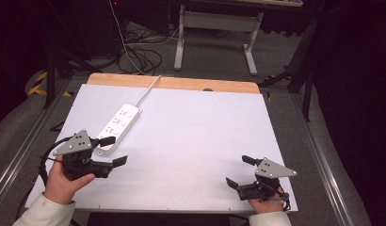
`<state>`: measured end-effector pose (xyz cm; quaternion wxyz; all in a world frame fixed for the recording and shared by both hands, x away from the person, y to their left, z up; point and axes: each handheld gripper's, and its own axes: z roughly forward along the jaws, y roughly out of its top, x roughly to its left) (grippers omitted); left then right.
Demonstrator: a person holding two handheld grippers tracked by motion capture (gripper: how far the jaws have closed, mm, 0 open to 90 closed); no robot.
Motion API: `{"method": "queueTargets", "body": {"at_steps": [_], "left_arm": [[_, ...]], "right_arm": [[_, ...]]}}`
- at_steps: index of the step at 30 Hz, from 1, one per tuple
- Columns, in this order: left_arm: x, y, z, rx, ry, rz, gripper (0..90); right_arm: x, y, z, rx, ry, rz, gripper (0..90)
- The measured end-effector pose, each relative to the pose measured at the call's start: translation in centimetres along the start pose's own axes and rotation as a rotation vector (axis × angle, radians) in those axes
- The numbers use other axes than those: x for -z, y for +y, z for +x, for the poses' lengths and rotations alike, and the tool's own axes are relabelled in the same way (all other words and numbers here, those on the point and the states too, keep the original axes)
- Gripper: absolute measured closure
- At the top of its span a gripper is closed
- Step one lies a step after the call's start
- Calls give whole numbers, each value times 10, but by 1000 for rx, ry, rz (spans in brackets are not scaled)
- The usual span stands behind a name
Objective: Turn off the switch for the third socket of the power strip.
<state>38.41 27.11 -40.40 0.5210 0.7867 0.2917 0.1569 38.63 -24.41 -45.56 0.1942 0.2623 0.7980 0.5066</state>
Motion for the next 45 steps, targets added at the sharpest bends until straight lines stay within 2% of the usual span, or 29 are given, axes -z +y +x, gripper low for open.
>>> {"method": "queueTargets", "body": {"at_steps": [6, 11, 13, 15, 17, 18, 19, 25, 31, 34, 41, 45], "left_arm": [[3, -22, -1, 3, 15, -16, 192], [6, -36, -2, -16, 82, -44, 178], [8, -42, -1, -11, 102, -51, 177], [8, -48, 0, 13, 114, -60, 177], [6, -55, 2, 20, 127, -52, 178], [5, -58, 3, -5, 144, -37, 178], [4, -61, 4, -12, 151, -23, 181], [3, -72, 5, -29, 129, -7, 184], [7, -82, 3, 0, 103, 12, 184], [9, -82, 5, 3, 107, 2, 186], [7, -81, 9, 47, 103, -5, 187], [8, -80, 9, 41, 112, -14, 187]], "right_arm": [[0, 0, 0, -1, 2, -2, 49], [-1, 0, 0, 0, 4, 2, 49], [-1, 0, 0, -2, 4, 3, 49], [-1, 0, 0, 0, 4, 2, 49], [-1, 0, 0, -2, 4, 4, 49], [-1, 0, 0, -2, 4, 4, 49], [-1, 0, 0, -2, 5, 5, 49], [0, -1, 0, -3, 8, 4, 50], [-1, -1, -1, -4, 14, 2, 50], [-1, -1, 0, 2, 15, 1, 49], [-3, 0, 0, 5, 16, 2, 49], [-3, -1, 1, 3, 16, 0, 49]]}}
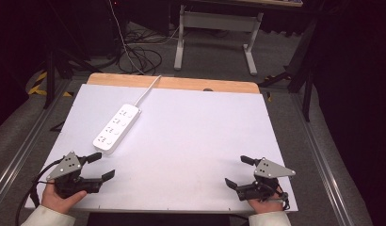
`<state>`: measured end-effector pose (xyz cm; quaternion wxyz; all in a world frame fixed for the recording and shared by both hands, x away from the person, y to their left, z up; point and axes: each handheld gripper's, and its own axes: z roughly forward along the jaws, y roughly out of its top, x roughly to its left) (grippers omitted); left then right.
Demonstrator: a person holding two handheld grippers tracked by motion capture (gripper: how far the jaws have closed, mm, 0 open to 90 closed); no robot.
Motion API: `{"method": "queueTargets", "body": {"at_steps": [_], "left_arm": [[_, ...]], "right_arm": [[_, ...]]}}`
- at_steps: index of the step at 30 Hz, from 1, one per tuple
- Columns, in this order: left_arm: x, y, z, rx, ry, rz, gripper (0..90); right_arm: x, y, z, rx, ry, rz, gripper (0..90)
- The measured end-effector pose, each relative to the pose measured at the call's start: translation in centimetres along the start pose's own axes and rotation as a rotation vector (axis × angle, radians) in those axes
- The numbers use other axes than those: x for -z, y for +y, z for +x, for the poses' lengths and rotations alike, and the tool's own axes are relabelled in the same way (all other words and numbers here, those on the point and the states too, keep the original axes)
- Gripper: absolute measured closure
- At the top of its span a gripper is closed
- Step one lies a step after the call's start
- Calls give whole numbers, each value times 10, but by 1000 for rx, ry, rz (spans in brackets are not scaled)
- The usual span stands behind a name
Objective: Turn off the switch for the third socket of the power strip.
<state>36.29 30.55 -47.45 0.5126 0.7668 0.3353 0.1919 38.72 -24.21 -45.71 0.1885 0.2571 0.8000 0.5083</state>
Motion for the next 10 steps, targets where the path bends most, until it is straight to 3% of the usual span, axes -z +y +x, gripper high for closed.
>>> {"method": "queueTargets", "body": {"at_steps": [10], "left_arm": [[2, 0, -1, -31, 19, -3, 187]], "right_arm": [[0, 0, -1, 4, -3, 1, 49]]}}
